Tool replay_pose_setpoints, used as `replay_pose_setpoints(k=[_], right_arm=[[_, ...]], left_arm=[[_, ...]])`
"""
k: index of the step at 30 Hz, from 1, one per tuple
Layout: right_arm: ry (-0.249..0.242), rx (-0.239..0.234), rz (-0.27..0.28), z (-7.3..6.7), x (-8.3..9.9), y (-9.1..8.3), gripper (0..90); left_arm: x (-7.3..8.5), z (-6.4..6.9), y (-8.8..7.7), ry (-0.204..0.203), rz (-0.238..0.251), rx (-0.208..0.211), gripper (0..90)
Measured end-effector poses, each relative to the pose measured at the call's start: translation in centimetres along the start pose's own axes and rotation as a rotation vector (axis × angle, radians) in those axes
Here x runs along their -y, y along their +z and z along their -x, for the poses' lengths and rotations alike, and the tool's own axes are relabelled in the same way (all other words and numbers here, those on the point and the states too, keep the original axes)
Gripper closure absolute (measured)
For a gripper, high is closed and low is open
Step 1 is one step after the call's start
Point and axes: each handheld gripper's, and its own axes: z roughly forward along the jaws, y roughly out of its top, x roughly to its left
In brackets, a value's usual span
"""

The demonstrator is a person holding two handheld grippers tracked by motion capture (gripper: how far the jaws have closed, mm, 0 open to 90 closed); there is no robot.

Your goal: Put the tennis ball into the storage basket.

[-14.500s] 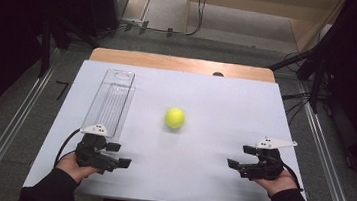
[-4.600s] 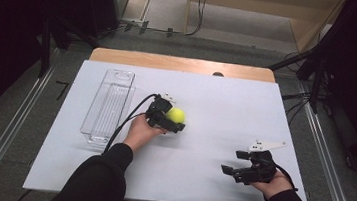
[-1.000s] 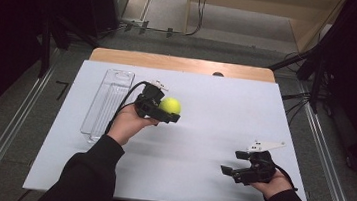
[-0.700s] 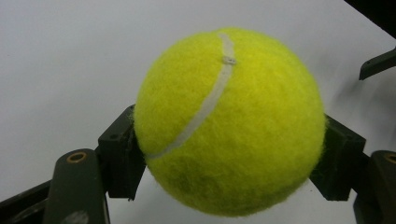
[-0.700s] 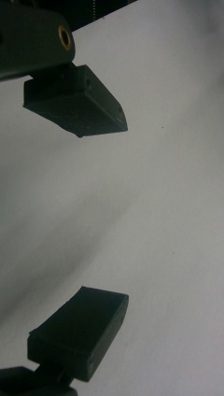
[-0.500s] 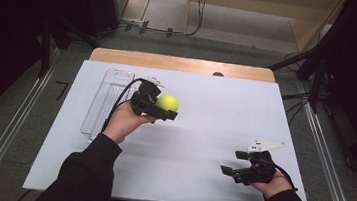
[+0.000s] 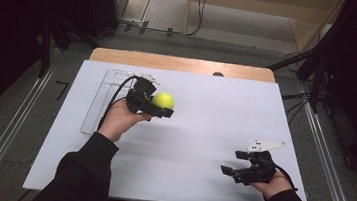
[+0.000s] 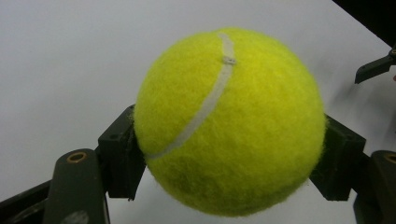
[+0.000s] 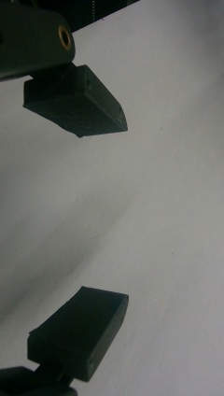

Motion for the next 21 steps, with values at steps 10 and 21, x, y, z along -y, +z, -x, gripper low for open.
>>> replay_pose_setpoints(k=[10,21], right_arm=[[0.0,0.001,-0.001,0.0,0.0,0.0,13.9],[-0.003,0.001,0.0,0.0,0.0,0.0,13.9]], left_arm=[[0.2,-0.8,-0.7,-0.017,0.004,-0.015,26.0],[0.4,-1.5,-1.3,-0.031,-0.002,-0.025,26.0]])
